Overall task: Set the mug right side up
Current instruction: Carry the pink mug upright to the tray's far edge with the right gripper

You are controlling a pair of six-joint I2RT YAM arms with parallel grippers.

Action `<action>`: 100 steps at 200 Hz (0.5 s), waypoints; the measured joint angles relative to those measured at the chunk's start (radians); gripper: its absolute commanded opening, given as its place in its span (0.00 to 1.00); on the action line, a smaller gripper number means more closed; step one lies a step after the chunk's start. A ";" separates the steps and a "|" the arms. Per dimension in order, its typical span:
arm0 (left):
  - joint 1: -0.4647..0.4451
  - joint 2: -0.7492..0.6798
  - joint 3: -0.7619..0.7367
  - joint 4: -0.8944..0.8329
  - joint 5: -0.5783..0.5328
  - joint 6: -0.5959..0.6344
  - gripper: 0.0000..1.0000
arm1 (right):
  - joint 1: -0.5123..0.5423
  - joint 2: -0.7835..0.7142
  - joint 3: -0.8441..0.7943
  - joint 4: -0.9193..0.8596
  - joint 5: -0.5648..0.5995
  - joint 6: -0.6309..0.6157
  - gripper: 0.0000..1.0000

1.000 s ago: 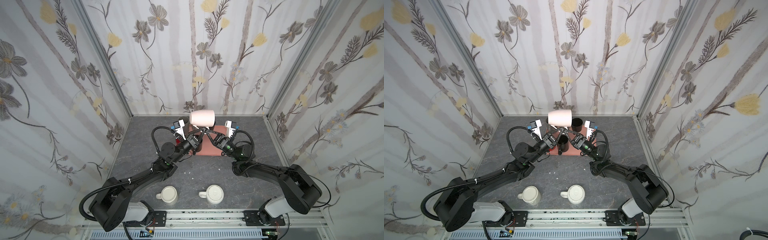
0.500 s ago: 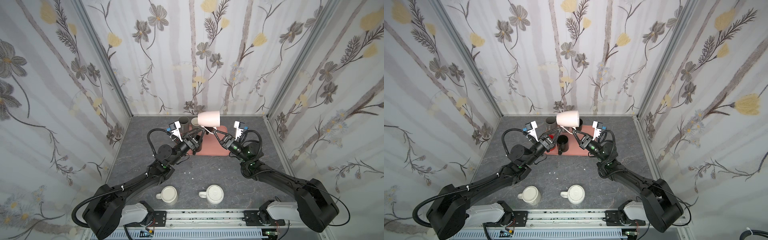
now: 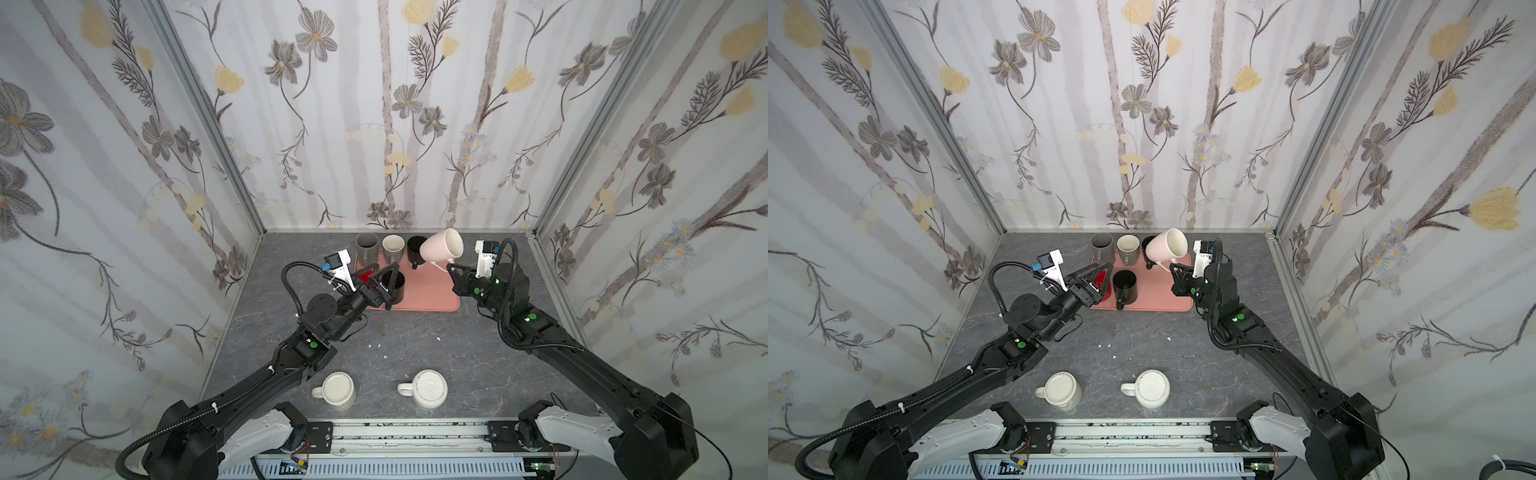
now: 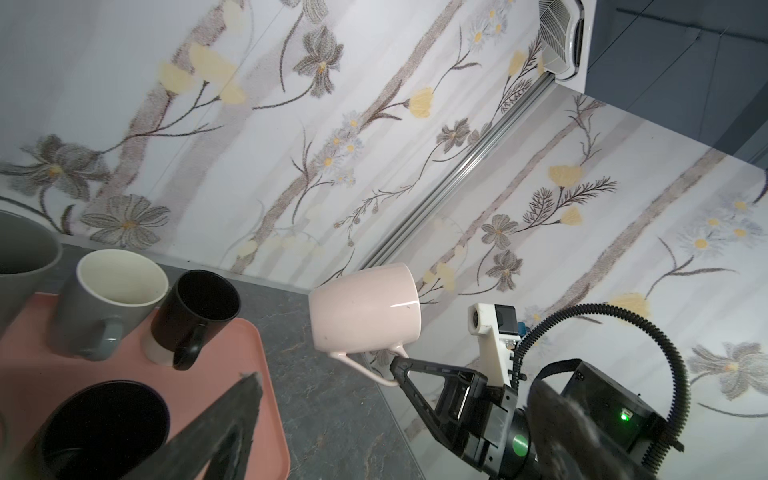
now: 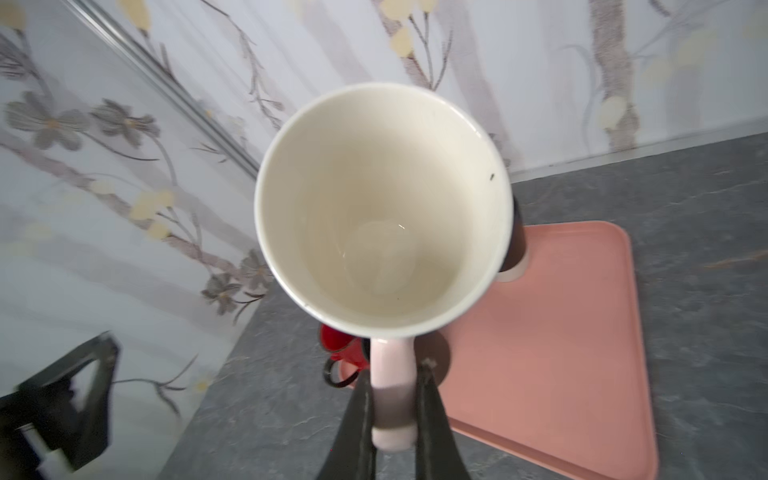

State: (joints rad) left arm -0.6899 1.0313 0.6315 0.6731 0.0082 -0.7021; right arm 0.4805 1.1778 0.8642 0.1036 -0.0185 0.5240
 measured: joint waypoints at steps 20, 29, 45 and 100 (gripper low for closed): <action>0.000 -0.032 -0.010 -0.052 -0.031 0.024 1.00 | -0.038 0.104 0.064 -0.100 0.072 -0.059 0.00; 0.000 -0.045 -0.013 -0.072 -0.043 0.033 1.00 | -0.053 0.158 0.097 -0.138 0.092 -0.081 0.00; 0.001 -0.072 -0.024 -0.104 -0.065 0.048 1.00 | -0.069 0.261 0.165 -0.188 0.126 -0.116 0.00; 0.002 -0.158 -0.056 -0.190 -0.127 0.074 1.00 | -0.093 0.563 0.399 -0.280 0.166 -0.206 0.00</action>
State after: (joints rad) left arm -0.6880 0.8730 0.5755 0.4831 -0.1188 -0.6277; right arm 0.3874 1.7405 1.2636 -0.1764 0.1474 0.3176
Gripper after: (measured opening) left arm 0.996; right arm 0.105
